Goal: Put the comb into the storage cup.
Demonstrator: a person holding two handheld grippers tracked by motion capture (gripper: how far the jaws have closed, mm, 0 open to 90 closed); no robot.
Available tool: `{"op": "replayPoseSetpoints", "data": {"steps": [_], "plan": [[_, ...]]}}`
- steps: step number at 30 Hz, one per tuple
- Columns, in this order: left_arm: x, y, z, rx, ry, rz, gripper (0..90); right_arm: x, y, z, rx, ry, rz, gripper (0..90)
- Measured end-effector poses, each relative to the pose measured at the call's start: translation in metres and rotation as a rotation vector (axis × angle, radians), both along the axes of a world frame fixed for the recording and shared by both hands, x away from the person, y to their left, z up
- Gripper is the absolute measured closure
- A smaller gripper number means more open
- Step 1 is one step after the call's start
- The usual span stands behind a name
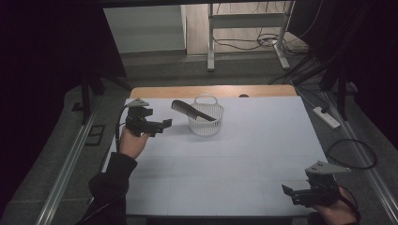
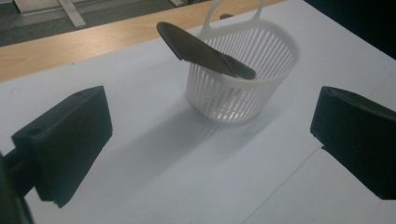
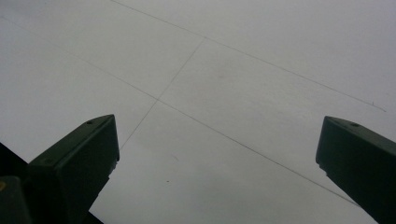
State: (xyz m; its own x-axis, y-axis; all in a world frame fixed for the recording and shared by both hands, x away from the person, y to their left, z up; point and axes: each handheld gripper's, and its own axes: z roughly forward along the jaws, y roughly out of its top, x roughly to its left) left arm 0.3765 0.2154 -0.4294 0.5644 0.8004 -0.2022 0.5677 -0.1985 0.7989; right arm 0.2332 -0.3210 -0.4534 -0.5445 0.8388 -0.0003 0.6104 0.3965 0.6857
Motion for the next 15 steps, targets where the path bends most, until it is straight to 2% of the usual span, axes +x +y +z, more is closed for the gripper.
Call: {"op": "replayPoseSetpoints", "data": {"steps": [15], "plan": [[-0.02, 0.004, -0.01, -0.002, 0.006, -0.009, 0.0, 0.0, 0.0, 0.0, 0.0, -0.001, -0.001, 0.0]]}}
